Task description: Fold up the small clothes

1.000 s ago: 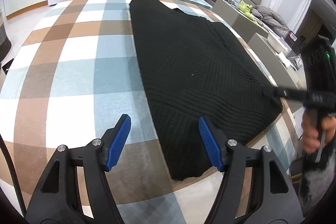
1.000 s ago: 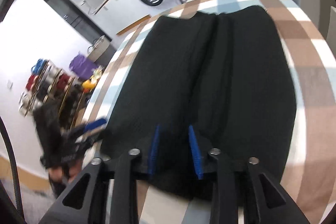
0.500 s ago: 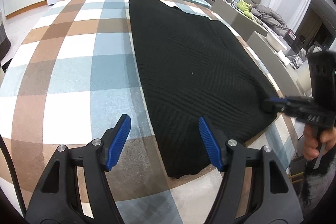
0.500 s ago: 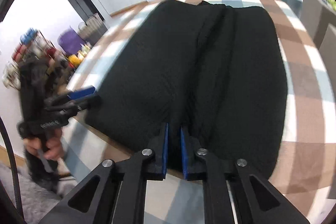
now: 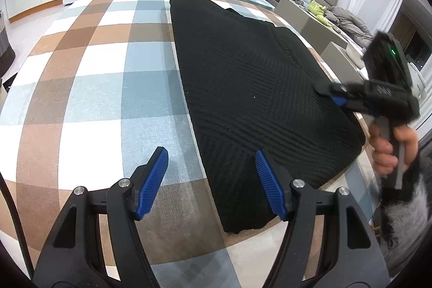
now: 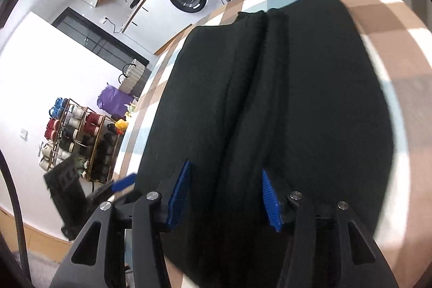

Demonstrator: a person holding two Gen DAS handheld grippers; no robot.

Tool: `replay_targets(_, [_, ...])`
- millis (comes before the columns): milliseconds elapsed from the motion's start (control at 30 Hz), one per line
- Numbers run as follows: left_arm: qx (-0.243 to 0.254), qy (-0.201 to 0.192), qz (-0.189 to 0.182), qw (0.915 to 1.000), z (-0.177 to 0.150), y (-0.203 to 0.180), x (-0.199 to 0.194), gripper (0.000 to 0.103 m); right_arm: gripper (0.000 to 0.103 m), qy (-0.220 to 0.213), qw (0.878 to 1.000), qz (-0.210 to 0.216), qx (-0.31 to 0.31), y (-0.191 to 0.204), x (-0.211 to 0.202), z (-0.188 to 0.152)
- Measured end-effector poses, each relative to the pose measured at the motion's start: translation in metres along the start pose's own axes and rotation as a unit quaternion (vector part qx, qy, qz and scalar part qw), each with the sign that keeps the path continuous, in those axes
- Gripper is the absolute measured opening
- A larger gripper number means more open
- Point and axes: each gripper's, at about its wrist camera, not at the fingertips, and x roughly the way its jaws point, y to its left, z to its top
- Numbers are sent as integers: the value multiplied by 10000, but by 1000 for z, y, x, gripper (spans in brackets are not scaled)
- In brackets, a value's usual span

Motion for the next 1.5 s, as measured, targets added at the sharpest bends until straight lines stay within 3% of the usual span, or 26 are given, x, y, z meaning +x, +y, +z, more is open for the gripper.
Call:
replay_targets(67, [30,-21,28,10000,0,-1,-1,65,49,-1,9996,-143,-224,11,11,9])
replay_targets(167, [12,-55,26,10000,2,0,-4,65,29,15,9966,-552,-610,22,22,20])
replay_targets(200, [5,-63,34,10000,2,0,-5,65,17,18,9951,-665,-728,27,27,22])
replay_targets(300, [-19,-110,29,9999,4,0,-9,65,11,-154,9896,-894,-1116,47,18,23])
replay_targets(433, [26,-209,-42,9998,7,-6,-17,65,10,-796,9757,-1260,-1605,80,-38,22])
replay_targets(500, [81,-227,-35,9997,8,-9,-16,65,10,-859,9734,-1517,-1484,67,-53,16])
replay_targets(567, [56,-161,-56,9998,8,-11,-11,65,12,-651,9746,-1828,-1114,37,-48,12])
replay_targets(667, [60,-36,-93,9999,5,-13,-2,65,14,-28,9868,-1574,-372,-11,-26,6])
replay_targets(767, [161,14,-34,9999,3,-15,1,65,25,-134,9927,-1185,-177,-21,-30,6])
replay_targets(833, [156,30,-46,9999,2,-14,2,65,42,-254,9938,-1074,-145,-23,-34,14])
replay_targets(900, [141,39,-43,9999,3,-13,3,65,47,-361,9936,-1064,-124,-29,-38,25])
replay_targets(1100, [109,26,3,9999,5,-10,3,65,46,-686,9903,-1189,207,-51,-23,80])
replay_targets(1167, [80,34,54,9999,5,-8,4,65,29,-758,9870,-1408,135,-52,-16,96])
replay_targets(1200, [47,33,65,10000,5,-7,3,65,11,-774,9864,-1450,2,-49,-17,102])
replay_targets(1233, [22,29,70,10000,6,-5,3,65,9,-887,9845,-1489,-262,-38,-20,106])
replay_targets(1300, [-3,8,89,10000,7,-3,3,65,8,-1217,9773,-1564,-748,-19,-32,112])
replay_targets(1367, [-18,16,105,9999,8,-1,4,65,8,-1276,9726,-1756,-838,-16,-34,119])
replay_targets(1433, [-28,28,118,9999,9,-1,6,65,9,-1123,9682,-2112,-730,-28,-23,123])
replay_targets(1500, [-19,24,90,10000,9,-1,6,65,13,-781,9713,-2180,-546,-41,-12,119])
